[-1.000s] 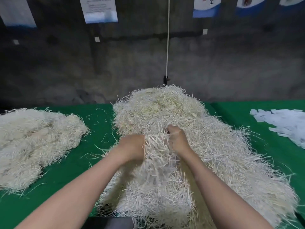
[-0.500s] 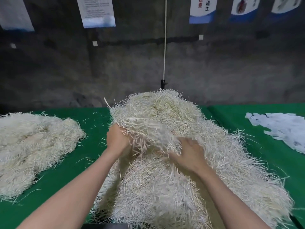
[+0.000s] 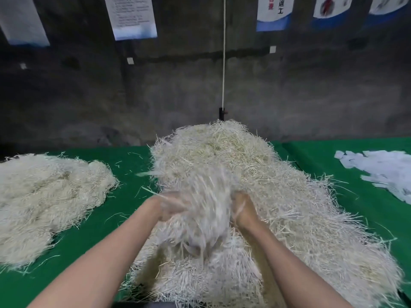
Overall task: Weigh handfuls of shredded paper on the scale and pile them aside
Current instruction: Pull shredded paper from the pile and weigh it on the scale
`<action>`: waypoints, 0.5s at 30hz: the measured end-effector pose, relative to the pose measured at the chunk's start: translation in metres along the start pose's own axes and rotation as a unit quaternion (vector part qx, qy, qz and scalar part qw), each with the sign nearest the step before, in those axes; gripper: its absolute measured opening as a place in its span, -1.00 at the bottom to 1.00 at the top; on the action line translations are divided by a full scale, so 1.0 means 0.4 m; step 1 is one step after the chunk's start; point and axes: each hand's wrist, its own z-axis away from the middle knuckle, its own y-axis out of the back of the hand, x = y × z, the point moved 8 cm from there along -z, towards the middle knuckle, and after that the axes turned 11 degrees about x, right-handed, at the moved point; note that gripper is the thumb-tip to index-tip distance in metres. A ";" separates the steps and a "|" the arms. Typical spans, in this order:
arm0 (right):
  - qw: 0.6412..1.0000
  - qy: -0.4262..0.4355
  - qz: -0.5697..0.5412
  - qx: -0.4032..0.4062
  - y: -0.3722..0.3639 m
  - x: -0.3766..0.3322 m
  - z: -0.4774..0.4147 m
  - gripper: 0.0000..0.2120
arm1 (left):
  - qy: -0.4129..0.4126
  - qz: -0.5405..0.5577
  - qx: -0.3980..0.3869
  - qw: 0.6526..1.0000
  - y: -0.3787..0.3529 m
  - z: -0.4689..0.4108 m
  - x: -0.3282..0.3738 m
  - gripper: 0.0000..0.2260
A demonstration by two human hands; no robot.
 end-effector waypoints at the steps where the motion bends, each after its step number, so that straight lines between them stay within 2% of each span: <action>1: 1.000 0.009 0.014 0.012 0.019 0.001 -0.010 -0.78 | -0.002 -0.085 -0.028 0.996 -0.008 0.015 0.001 -0.61; 3: 0.994 0.071 0.086 0.015 0.033 -0.014 -0.017 -0.65 | -0.045 -0.210 -0.053 0.975 -0.036 0.021 -0.001 -0.55; 4: 0.990 0.088 0.106 0.006 0.030 -0.015 -0.015 -0.61 | -0.068 -0.257 -0.033 0.964 -0.038 0.005 -0.002 -0.59; 5: 0.988 0.094 0.125 -0.005 0.023 -0.015 -0.015 -0.59 | -0.094 -0.321 0.013 0.942 -0.025 -0.013 0.008 -0.65; 7: 0.977 0.125 0.172 -0.006 0.010 -0.021 -0.011 -0.70 | -0.149 -0.354 0.187 0.904 0.023 -0.046 0.035 -0.71; 9: 0.953 0.176 0.245 0.009 0.013 -0.019 -0.003 -0.91 | -0.191 -0.218 0.358 0.888 0.098 -0.034 0.063 -0.56; 10: 0.944 0.191 0.270 0.014 0.019 -0.009 0.002 -0.92 | -0.181 -0.132 0.410 0.884 0.144 -0.037 0.051 -0.47; 12: 0.928 0.192 0.318 0.009 0.032 0.034 0.012 -0.86 | -0.120 0.021 0.439 0.890 0.219 -0.065 -0.007 -0.43; 14: 0.917 0.168 0.363 0.017 0.057 0.076 0.007 -0.79 | -0.059 0.165 0.404 0.898 0.234 -0.095 -0.059 -0.57; 15: 0.913 0.163 0.373 0.023 0.068 0.086 0.000 -0.78 | -0.041 0.199 0.398 0.894 0.232 -0.092 -0.071 -0.64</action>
